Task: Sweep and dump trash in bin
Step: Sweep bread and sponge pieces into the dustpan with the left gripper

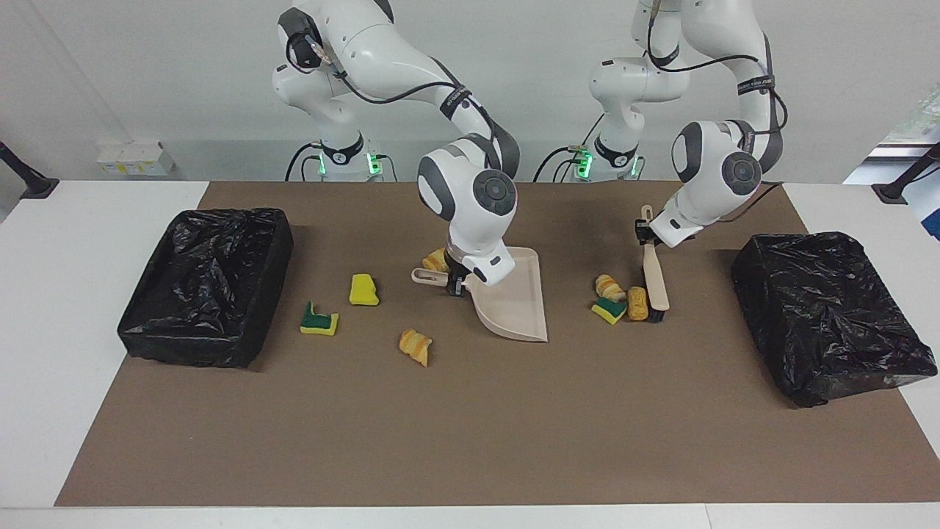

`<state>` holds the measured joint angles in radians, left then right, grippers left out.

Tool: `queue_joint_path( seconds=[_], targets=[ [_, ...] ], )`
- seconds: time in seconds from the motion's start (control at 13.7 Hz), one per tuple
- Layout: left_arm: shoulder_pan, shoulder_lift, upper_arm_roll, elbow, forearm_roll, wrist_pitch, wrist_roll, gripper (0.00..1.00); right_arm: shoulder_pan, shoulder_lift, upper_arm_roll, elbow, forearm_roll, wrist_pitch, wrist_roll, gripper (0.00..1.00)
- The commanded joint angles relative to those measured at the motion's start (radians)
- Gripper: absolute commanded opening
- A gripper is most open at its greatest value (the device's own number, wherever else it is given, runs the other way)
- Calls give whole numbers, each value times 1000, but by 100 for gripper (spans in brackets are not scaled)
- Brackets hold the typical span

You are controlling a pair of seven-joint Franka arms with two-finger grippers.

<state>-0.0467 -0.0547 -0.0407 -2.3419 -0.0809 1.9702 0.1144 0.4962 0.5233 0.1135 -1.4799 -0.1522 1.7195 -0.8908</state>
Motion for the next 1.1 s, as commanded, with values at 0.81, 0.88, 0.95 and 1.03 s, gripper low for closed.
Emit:
queue_joint_path(
  seconds=[0.81,0.88,0.95,1.03],
  targets=[
    [-341,23,7,-23,-255,147,-425,0,22,-6,8,0,-49,-12,56,0],
    [-367,23,8,-23,-291,162,-447,0,24,-6,8,1,-47,-12,56,0],
    [-396,26,8,-23,-334,185,-478,0,24,-6,8,1,-46,-12,56,0],
    [-426,26,8,-20,-356,194,-501,0,24,-6,9,1,-43,-11,56,0]
  ],
)
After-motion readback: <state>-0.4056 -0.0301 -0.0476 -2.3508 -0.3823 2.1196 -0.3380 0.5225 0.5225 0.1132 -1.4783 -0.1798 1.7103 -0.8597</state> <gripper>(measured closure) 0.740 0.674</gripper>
